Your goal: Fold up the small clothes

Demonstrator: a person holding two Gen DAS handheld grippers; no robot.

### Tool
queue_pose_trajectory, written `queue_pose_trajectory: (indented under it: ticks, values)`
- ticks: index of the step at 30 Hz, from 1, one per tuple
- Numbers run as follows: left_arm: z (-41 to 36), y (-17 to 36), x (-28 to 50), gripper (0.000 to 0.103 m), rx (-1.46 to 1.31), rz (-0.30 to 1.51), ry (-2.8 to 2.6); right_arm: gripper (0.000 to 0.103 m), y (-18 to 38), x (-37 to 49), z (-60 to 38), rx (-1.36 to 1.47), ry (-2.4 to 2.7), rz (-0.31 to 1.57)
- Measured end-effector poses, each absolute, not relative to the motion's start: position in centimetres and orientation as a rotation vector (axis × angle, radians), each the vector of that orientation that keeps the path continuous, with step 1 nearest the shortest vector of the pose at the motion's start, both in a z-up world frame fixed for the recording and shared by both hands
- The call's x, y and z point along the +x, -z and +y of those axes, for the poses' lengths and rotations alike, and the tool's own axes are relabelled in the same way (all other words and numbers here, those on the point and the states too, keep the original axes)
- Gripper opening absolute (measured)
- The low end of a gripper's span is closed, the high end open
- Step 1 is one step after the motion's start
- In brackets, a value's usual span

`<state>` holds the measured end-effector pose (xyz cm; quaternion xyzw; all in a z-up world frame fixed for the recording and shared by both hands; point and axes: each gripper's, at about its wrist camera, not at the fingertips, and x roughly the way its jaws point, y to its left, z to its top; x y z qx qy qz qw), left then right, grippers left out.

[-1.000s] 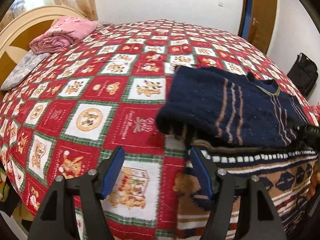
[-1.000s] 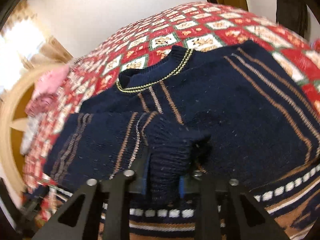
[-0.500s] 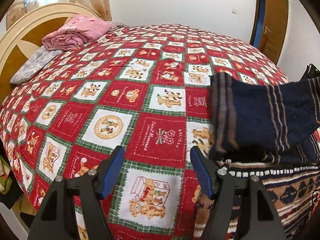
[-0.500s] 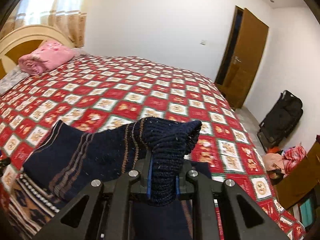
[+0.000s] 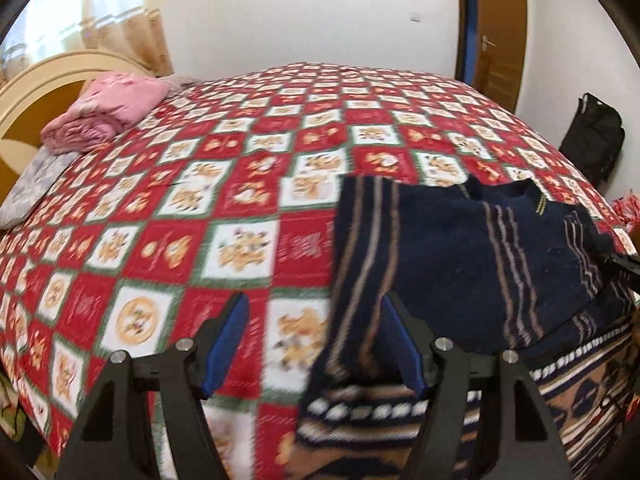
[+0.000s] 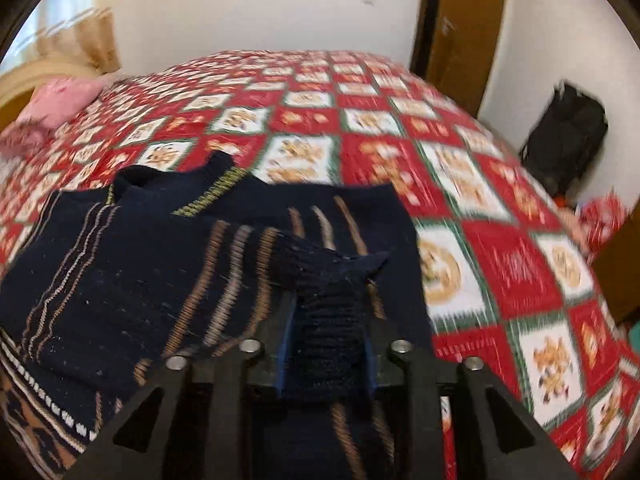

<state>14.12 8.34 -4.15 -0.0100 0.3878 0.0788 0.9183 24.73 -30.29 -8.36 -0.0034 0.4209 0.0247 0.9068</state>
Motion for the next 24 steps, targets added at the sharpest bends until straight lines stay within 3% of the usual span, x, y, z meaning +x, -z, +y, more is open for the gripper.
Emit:
queue_pose_trajectory:
  ticks: [6, 9, 18, 20, 24]
  values:
    - [6.6, 5.0, 16.3, 0.071, 0.023, 0.817, -0.149, 0.033, 4.7, 21.5, -33.7, -0.017, 0.292, 0.775]
    - [5.8, 5.8, 16.9, 0.071, 0.029, 0.834, -0.143, 0.033, 3.6, 21.0, -31.5, -0.009, 0.077, 0.755]
    - [4.5, 7.7, 17.3, 0.072, 0.075, 0.869, -0.168, 0.033, 9.4, 26.7, -27.0, 0.011, -0.098, 0.934]
    - [4.3, 7.8, 17.3, 0.079, 0.096, 0.855, -0.178, 0.033, 9.5, 27.2, -27.7, 0.047, -0.095, 0.924]
    - [4.5, 7.6, 17.7, 0.080, 0.106, 0.867, -0.175, 0.033, 8.0, 26.7, -29.4, 0.185, -0.098, 0.929]
